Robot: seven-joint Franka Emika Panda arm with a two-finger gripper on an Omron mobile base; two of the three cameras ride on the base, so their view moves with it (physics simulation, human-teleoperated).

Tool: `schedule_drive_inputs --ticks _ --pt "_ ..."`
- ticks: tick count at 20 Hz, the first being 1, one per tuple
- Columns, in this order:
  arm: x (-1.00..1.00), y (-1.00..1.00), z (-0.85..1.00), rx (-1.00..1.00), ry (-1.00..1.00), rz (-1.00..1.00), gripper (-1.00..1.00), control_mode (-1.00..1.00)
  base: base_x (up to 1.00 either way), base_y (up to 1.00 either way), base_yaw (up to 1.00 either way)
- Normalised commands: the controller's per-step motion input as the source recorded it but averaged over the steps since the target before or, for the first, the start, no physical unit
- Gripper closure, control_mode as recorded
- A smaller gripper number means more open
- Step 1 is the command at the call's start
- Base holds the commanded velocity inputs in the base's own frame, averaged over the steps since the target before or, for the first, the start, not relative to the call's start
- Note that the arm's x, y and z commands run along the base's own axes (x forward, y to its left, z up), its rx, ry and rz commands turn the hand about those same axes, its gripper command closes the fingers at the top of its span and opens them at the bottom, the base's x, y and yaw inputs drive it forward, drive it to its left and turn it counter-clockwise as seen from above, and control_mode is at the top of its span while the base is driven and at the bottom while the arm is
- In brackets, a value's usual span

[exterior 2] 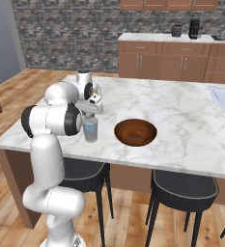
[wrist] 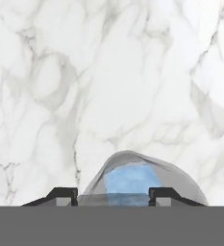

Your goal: There are two ice cubes in the ice bowl. Place both ice cubes in the glass cup.

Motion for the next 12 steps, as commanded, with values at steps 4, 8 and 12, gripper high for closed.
schedule_drive_inputs --ticks 4,8,12 --pt "0.00 0.00 -0.19 0.00 0.03 0.00 1.00 -1.00 0.00 0.00 0.00" --pt "0.00 0.00 -0.21 0.00 0.03 0.00 1.00 -1.00 0.00 0.00 0.00" --pt "0.01 0.00 -0.16 0.00 0.03 0.00 1.00 -1.00 0.00 0.00 0.00"
